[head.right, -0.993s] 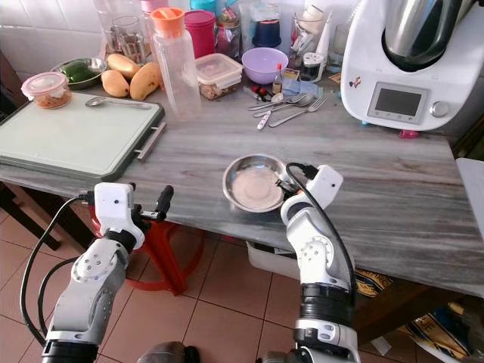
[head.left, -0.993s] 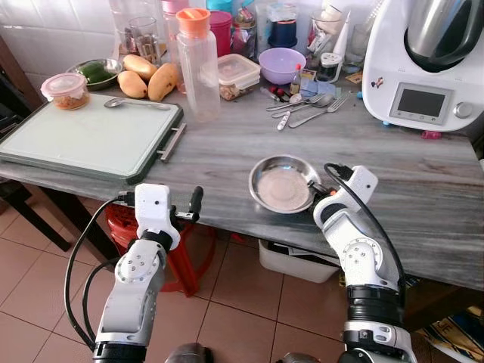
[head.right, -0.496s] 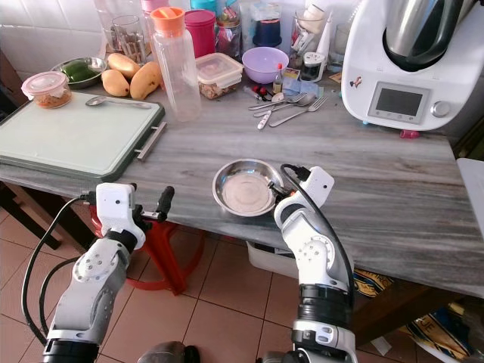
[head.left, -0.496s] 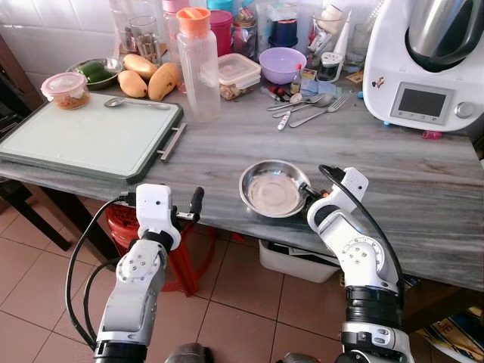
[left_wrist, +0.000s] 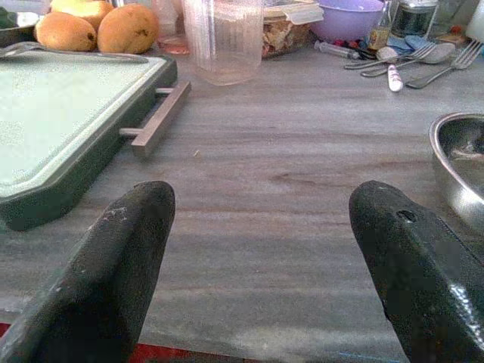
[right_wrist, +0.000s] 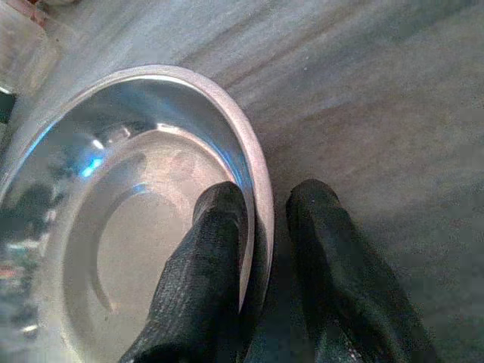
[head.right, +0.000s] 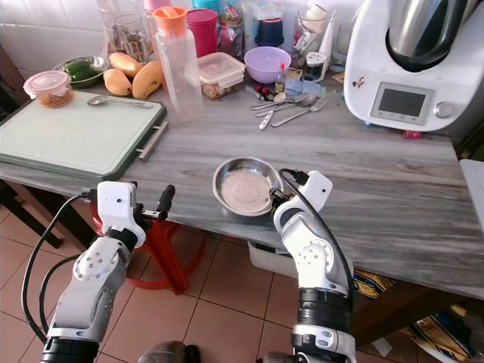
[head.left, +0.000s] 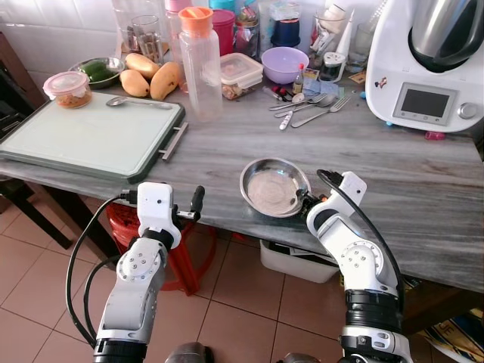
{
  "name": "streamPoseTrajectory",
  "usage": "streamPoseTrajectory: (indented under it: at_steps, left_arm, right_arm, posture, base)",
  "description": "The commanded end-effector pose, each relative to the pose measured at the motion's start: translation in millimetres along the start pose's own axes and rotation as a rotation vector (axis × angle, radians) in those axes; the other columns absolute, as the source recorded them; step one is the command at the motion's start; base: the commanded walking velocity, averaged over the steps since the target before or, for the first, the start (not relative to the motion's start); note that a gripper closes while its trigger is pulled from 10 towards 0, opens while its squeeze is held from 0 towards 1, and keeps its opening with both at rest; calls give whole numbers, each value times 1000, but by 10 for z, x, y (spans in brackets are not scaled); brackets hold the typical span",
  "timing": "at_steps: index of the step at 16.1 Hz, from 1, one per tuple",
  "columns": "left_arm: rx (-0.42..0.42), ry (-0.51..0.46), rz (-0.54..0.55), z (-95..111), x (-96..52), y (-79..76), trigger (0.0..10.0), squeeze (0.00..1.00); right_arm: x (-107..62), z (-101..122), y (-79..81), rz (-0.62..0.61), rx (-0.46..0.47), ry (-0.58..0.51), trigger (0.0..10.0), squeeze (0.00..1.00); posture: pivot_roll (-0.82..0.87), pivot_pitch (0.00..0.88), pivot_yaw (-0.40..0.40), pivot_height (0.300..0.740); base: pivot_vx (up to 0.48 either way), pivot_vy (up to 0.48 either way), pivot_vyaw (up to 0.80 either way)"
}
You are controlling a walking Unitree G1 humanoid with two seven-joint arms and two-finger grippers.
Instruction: Setting the table
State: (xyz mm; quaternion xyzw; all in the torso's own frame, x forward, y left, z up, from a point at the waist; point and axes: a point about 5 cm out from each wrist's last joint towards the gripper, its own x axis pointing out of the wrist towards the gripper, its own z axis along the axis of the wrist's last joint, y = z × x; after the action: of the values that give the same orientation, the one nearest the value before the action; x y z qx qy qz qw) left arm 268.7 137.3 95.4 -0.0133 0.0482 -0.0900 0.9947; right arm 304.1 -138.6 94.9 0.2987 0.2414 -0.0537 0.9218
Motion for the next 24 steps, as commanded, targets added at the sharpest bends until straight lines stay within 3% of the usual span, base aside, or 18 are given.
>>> streamPoseTrajectory:
  at_steps: [1,4,14,19,23,24]
  left_arm:
    - [12,1,-11,4,12,3,10000,0]
    - [9,1,-17,4,2,8,10000,0]
    - [13,-6,-23,13,12,-12,10000,0]
    - [13,-16,-19,17,14,-18,10000,0]
    - [40,-45,26,81,79,1,10000,0]
    - [45,-61,36,127,94,20,10000,0]
  right_arm:
    - [10,-16,-127,-71,-50,-2,10000,1000]
    - [-10,49,-61,-36,-104,-62,10000,1000]
    - [117,208,-11,-72,-31,-166,10000,1000]
    - [8,452,224,74,-145,-381,10000,1000]
    - [-114,616,278,144,-298,-521,10000,1000]
    - [-196,642,269,162,-392,-568,10000,1000]
  posture:
    - [-34,0,34,740]
    - [-34,0,35,740]
    - [-28,0,32,740]
    - [-31,0,31,740]
    - [-32,0,30,740]
    - [-32,0,25,740]
  base:
    - [0,0,0]
    - [0,0,0]
    - [0,0,0]
    - [0,0,0]
    - [0,0,0]
    - [0,0,0]
